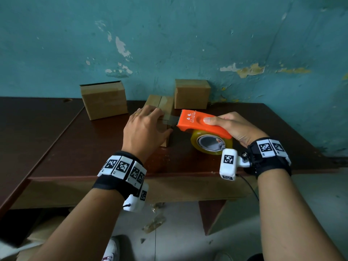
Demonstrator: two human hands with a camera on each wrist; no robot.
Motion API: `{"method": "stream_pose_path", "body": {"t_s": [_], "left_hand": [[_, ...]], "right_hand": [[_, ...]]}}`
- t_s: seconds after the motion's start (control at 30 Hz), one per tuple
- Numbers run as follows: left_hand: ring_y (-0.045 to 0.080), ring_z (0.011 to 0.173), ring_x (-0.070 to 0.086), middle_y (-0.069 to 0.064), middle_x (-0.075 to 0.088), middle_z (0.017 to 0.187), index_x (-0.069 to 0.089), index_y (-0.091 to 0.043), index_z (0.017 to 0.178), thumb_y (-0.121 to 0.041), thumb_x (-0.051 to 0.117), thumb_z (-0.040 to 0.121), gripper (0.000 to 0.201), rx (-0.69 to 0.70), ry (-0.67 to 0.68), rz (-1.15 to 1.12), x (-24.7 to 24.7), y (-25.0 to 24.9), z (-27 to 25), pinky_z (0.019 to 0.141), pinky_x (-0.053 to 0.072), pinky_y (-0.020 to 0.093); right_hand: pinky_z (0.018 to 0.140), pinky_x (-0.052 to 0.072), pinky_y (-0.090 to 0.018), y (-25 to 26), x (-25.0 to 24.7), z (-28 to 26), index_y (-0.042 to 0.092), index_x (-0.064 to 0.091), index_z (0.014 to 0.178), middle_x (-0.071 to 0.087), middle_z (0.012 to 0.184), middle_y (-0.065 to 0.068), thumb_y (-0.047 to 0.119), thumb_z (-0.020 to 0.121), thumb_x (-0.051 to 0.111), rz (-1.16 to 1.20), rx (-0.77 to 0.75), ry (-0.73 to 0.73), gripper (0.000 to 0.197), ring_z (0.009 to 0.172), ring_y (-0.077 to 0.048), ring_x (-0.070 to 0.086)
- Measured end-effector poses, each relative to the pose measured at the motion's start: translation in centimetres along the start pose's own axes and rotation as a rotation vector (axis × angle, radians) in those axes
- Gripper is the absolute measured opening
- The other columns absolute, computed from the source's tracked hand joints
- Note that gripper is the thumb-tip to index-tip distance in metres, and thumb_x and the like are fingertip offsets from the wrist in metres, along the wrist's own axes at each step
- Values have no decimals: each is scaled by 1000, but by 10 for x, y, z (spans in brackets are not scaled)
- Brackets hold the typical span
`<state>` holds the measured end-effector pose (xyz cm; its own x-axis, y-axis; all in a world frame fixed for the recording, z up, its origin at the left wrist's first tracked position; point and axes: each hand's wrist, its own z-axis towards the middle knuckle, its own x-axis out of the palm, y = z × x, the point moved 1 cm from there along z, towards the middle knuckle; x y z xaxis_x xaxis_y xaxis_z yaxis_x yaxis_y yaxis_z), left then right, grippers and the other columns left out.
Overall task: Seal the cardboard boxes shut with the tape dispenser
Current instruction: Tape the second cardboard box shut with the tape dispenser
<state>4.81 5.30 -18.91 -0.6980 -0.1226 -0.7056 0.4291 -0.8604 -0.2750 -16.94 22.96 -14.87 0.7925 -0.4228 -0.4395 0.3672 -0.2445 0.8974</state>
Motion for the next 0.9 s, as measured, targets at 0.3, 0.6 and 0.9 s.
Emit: {"method": "stream_pose_path", "body": {"t_s": [0.3,0.6,0.9], "left_hand": [[29,105,70,1,69,119,74,-18,116,-43,92,75,51,2,-20,-22,-3,2,0,70,50,35],[30,102,70,2,68,118,73,-18,116,-45,94,73,54,6,-10,-8,-2,3,1,69,54,39],[31,95,73,0,70,122,77,-20,121,-28,83,84,38,36,-8,-61,-9,9,3,71,56,42]], "right_hand": [[90,57,-40,0,-11,-9,3,82,102,81,93,-19,61,74,77,-24,6,-10,64,82,-31,76],[85,57,-40,4,-19,-9,4,82,93,81,84,-16,58,78,82,-141,92,-50,57,79,-34,78],[75,53,-34,34,5,11,10,82,83,79,71,-4,68,77,81,-396,208,-16,58,66,-20,74]]}}
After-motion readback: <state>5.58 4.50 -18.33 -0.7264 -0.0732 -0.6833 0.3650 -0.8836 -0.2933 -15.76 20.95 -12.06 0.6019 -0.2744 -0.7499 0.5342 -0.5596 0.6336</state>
